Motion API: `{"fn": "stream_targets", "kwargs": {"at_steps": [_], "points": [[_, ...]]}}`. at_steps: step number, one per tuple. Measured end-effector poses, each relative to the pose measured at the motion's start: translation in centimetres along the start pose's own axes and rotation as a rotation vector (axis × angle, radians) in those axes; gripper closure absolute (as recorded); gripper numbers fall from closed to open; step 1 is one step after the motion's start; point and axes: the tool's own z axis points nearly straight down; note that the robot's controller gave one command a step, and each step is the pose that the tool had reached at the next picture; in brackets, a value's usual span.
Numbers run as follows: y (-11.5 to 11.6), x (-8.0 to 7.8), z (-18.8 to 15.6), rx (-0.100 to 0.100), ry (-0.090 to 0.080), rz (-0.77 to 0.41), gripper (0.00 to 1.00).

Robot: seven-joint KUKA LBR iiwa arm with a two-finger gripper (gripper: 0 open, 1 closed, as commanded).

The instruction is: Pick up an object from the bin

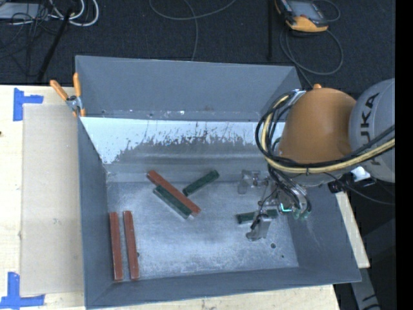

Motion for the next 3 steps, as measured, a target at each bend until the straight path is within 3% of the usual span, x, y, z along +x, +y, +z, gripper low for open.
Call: {"fn": "stream_targets", "kwargs": {"at_steps": [1, 2, 3], "points": [[-5.2, -1.2, 11.8, 0.0, -0.002, -0.262, 0.0], [-5.2, -1.4, 11.5, 0.0, -0.007, -0.261, 1.0], [-6.1, -2.2, -2.9, 0.004, -0.018, -0.326, 1.0]]}}
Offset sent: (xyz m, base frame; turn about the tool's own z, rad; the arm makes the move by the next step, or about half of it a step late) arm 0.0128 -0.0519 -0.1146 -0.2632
